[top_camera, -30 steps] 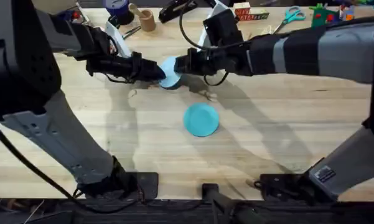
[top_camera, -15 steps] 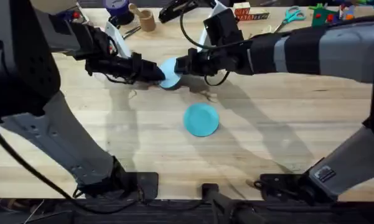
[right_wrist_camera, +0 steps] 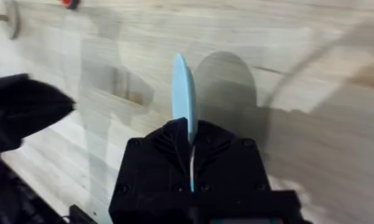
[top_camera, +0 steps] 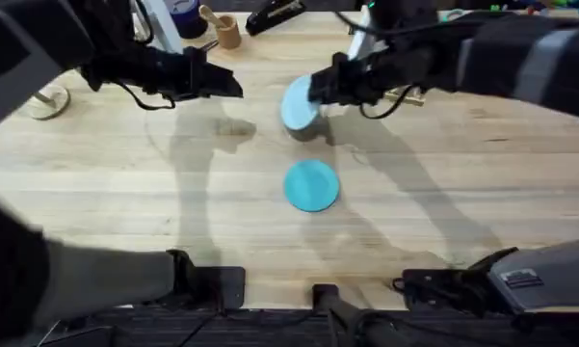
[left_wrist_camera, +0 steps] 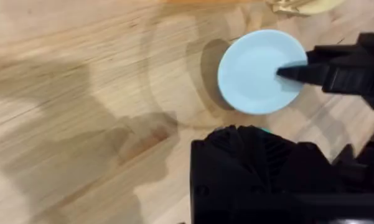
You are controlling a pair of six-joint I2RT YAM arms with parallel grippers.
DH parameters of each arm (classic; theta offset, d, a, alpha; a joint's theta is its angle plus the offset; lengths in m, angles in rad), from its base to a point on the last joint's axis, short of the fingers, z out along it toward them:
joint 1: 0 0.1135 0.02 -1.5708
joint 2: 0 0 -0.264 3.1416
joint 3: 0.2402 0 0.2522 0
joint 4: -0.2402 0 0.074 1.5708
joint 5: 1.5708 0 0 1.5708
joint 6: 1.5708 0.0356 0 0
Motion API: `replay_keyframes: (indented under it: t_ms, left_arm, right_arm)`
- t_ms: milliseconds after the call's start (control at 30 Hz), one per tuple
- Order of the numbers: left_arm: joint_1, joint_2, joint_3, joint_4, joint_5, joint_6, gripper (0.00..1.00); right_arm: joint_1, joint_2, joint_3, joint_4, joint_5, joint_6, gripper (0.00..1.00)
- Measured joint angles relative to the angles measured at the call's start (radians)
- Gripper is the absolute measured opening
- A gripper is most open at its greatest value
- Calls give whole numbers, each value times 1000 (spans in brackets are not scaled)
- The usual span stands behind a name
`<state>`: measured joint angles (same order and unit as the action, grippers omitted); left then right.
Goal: Pick up the plates from the table one by one and place each into a slot on the dish rack.
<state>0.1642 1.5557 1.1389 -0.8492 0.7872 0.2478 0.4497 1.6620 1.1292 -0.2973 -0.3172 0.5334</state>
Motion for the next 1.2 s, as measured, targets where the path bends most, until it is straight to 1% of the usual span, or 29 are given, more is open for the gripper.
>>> replay_keyframes:
  t_ms: [133, 200, 333, 433, 533, 633, 733, 800, 833, 867, 900, 967, 1033, 1067, 1200]
  left_arm:
    - [-76, -120, 0, -27, -102, -5, 40]
    - [-126, -180, 0, -31, -170, -16, 40]
    - [-238, -286, 0, -30, -310, -37, 40]
    - [-331, -346, 0, -30, -425, -53, 40]
    - [-422, -387, 0, -30, -532, -61, 40]
    - [-502, -408, 0, -30, -622, -66, 40]
    - [-563, -413, 0, -30, -690, -68, 40]
    - [-590, -412, 0, -30, -724, -68, 45]
    - [-596, -412, 0, -30, -736, -68, 98]
    - [-598, -412, 0, -30, -746, -69, 208]
    - [-598, -412, 0, -30, -755, -69, 345]
    - [-598, -412, 0, -30, -770, -69, 677]
    - [-598, -412, 0, -30, -779, -72, 945]
    - [-598, -412, 0, -30, -783, -73, 980]
    - [-598, -412, 0, -31, -785, -73, 992]
  right_arm:
    - [-8, -68, 44, -172, 83, -42, 29]
    - [-8, -92, 92, -277, 139, -56, 29]
    - [-8, -111, 215, -479, 255, -74, 29]
    - [-8, -111, 302, -591, 330, -82, 29]
    - [-8, -111, 381, -690, 404, -86, 29]
    - [-12, -111, 452, -764, 468, -86, 29]
    - [-16, -111, 513, -822, 526, -85, 29]
    - [-21, -111, 550, -856, 567, -84, 29]
    - [-25, -111, 565, -869, 587, -84, 29]
    - [-29, -111, 580, -880, 604, -84, 29]
    - [-35, -111, 594, -891, 619, -83, 29]
    - [-48, -111, 618, -910, 643, -81, 29]
    - [-66, -111, 639, -927, 660, -77, 29]
    - [-78, -111, 647, -935, 666, -74, 29]
    - [-131, -111, 667, -956, 680, -65, 29]
